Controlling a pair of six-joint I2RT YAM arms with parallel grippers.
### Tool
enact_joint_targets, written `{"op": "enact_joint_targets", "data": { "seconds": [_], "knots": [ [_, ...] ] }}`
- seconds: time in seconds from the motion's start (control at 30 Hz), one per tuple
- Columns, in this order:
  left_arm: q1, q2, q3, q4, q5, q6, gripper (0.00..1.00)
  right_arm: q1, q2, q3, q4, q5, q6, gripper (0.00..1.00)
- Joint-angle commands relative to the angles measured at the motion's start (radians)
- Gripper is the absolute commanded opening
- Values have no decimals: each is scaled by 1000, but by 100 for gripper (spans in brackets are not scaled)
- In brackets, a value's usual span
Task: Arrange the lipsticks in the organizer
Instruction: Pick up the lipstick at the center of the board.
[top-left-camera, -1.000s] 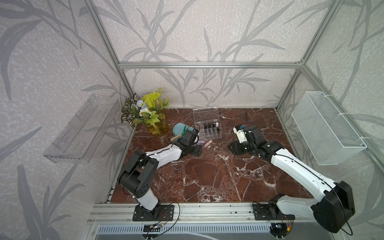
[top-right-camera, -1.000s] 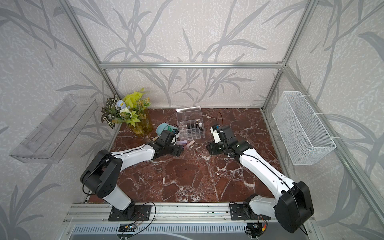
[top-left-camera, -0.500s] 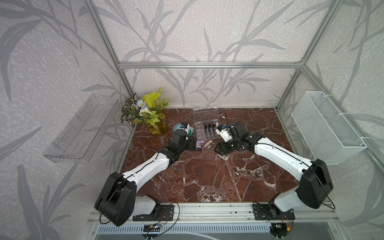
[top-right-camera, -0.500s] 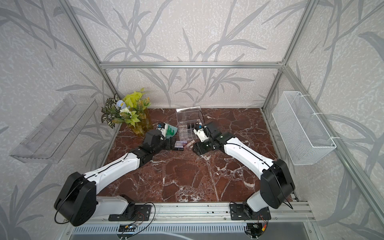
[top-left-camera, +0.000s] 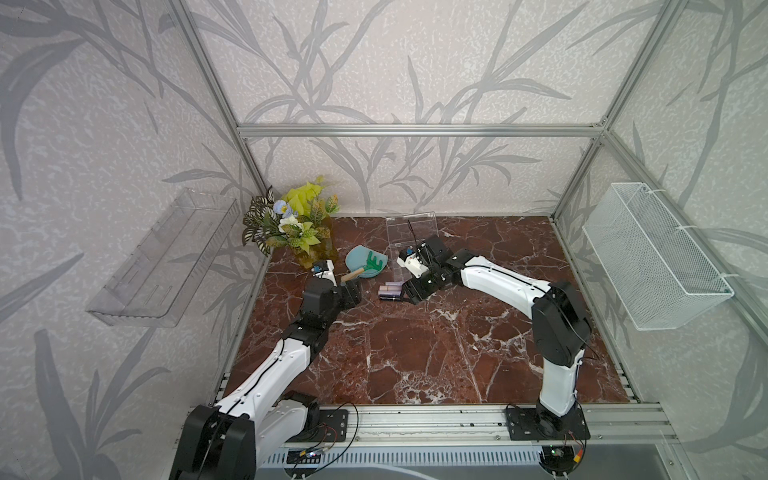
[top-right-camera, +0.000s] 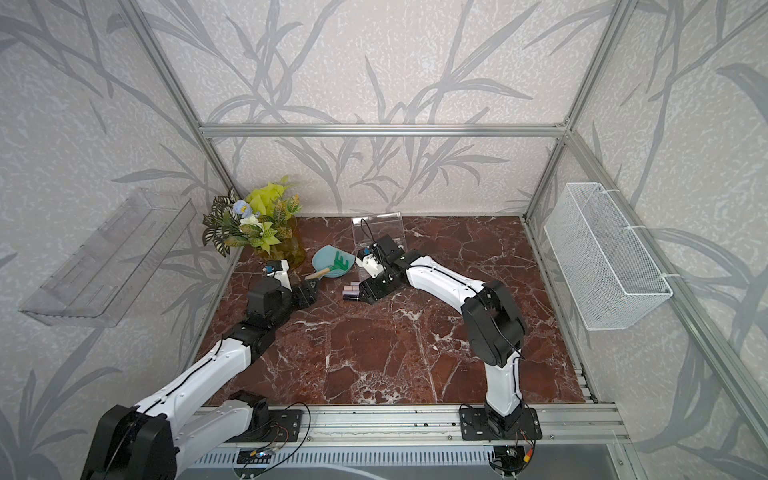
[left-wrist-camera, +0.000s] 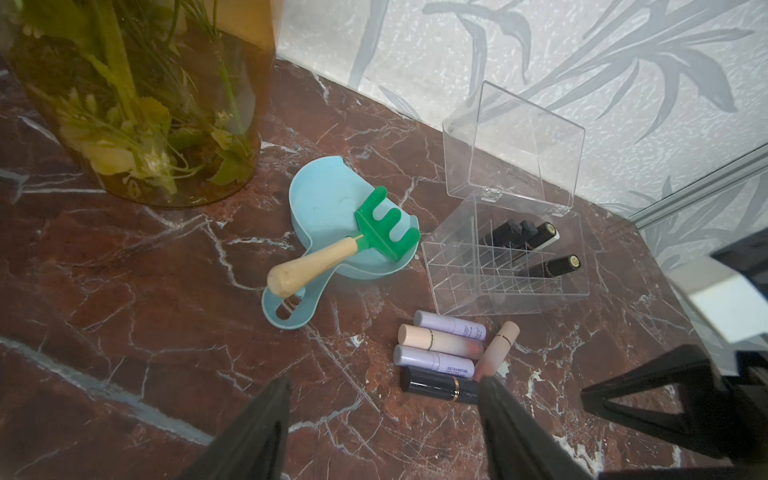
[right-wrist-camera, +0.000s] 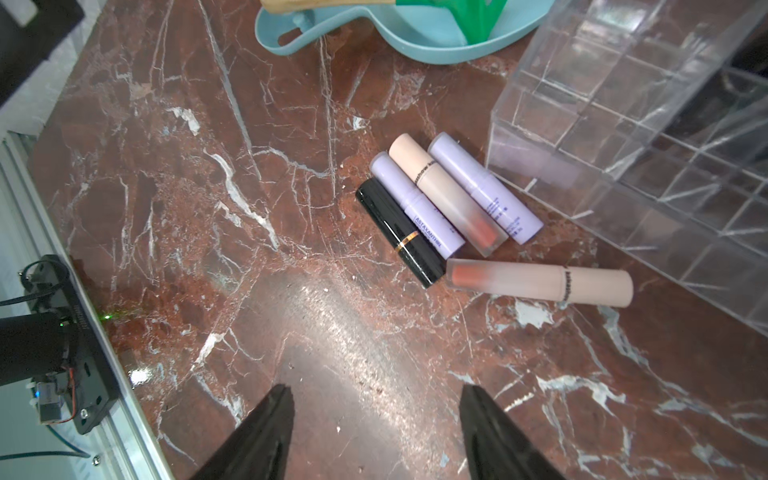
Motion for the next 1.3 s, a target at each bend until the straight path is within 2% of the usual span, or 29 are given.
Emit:
{"op": "enact_joint_targets", "data": {
  "seconds": [0.0, 0.37, 0.57, 1.27],
  "knots": [
    [14, -33, -23, 42, 46, -30, 73, 22, 45, 66, -37, -8, -35, 67],
    [25, -42, -23, 41, 80, -36, 73, 36, 156, 171, -64, -22, -38, 66],
    [28, -48, -14, 33, 93, -37, 73, 38, 195, 178, -75, -11, -38, 62],
    [30, -53, 4, 20, 106, -40, 72, 33, 302, 250, -78, 2, -57, 60]
  ]
}}
